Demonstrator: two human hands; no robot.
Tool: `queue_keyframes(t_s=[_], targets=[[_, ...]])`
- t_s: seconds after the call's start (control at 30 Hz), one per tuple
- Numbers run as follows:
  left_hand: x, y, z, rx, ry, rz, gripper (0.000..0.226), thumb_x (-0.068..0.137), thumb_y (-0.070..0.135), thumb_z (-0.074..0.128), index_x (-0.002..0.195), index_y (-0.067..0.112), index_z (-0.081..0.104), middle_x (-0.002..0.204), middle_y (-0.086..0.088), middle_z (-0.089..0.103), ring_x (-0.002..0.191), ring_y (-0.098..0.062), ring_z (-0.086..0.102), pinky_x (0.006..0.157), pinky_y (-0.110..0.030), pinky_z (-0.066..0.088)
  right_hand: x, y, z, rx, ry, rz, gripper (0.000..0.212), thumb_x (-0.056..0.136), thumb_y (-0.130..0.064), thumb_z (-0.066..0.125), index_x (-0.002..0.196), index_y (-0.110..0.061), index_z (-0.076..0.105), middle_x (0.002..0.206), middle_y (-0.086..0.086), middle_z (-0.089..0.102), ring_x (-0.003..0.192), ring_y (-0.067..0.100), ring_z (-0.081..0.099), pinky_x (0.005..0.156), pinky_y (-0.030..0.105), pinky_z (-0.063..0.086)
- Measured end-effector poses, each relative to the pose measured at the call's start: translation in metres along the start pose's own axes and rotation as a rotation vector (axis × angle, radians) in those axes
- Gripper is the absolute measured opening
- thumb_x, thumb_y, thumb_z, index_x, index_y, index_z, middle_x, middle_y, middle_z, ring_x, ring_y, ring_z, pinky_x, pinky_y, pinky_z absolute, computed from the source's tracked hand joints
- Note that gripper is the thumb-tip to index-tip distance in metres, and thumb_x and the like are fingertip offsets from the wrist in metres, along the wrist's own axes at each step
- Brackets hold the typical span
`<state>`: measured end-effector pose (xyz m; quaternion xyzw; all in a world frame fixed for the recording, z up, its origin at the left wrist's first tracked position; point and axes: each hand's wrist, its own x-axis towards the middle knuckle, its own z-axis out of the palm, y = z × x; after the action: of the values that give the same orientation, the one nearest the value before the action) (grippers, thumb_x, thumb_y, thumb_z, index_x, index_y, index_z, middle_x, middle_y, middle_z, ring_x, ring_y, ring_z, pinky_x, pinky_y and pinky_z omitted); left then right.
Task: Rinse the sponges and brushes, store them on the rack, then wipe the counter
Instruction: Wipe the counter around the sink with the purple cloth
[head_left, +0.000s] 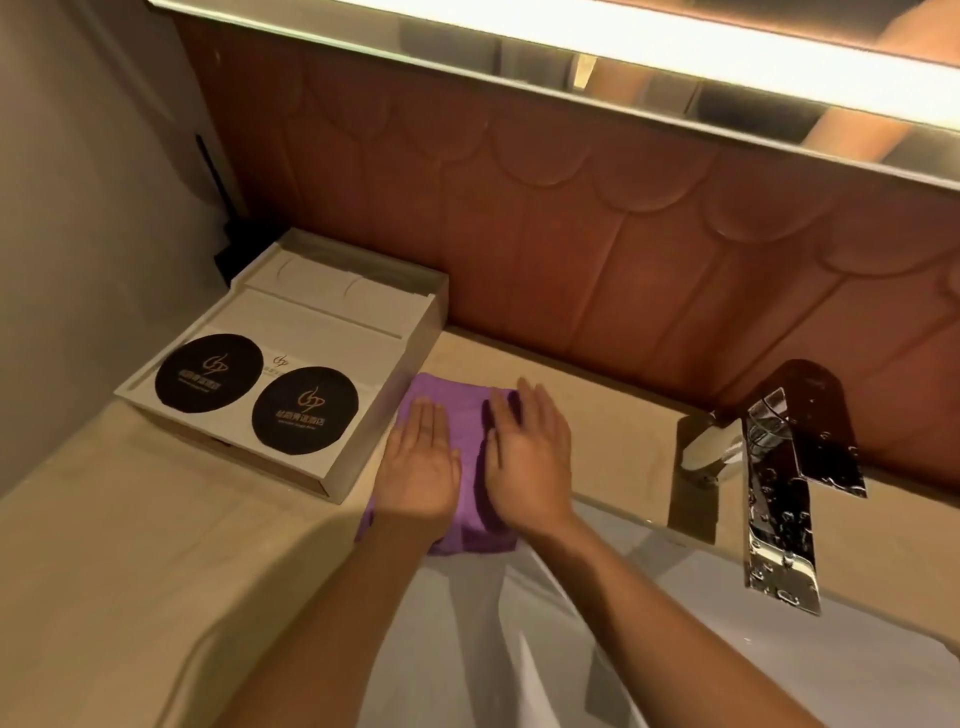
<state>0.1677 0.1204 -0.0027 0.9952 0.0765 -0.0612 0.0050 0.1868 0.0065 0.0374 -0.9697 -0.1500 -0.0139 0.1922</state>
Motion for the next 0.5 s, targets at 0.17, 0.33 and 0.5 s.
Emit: queue_keyframes(t_s=[0.17,0.33,0.5], targets=[[0.010,-0.001,0.007,-0.079,0.000,0.006,0.060,0.096,0.036,-0.004,0.148,0.007,-0.009,0.158,-0.011,-0.011,0.146,-0.023,-0.010,0.113,-0.030,-0.012,0.006,0.006,0.033,-0.131,-0.314,0.103,0.067,0.088,-0.049,-0.008,0.149,-0.020,-0.011,0.157,0.011,-0.017,0.145,0.028,-0.016,0.110,0.032,-0.019],[0.033,0.004,0.004,-0.082,0.054,-0.014,0.056,0.099,0.034,0.001,0.148,0.009,-0.012,0.158,-0.010,-0.013,0.146,-0.024,-0.012,0.111,-0.029,-0.015,0.034,0.012,0.033,-0.209,-0.296,0.090,0.059,0.098,-0.044,0.006,0.149,-0.020,-0.009,0.157,0.010,-0.016,0.145,0.027,-0.014,0.117,0.037,-0.011],[0.064,0.010,0.001,-0.094,0.049,0.021,0.057,0.102,0.032,0.015,0.149,0.009,-0.007,0.159,-0.009,-0.009,0.146,-0.022,-0.009,0.117,-0.031,-0.006,0.057,0.030,0.041,-0.217,-0.198,0.065,0.064,0.092,-0.046,-0.001,0.150,-0.020,0.000,0.159,0.009,-0.006,0.147,0.025,-0.010,0.117,0.035,-0.010]])
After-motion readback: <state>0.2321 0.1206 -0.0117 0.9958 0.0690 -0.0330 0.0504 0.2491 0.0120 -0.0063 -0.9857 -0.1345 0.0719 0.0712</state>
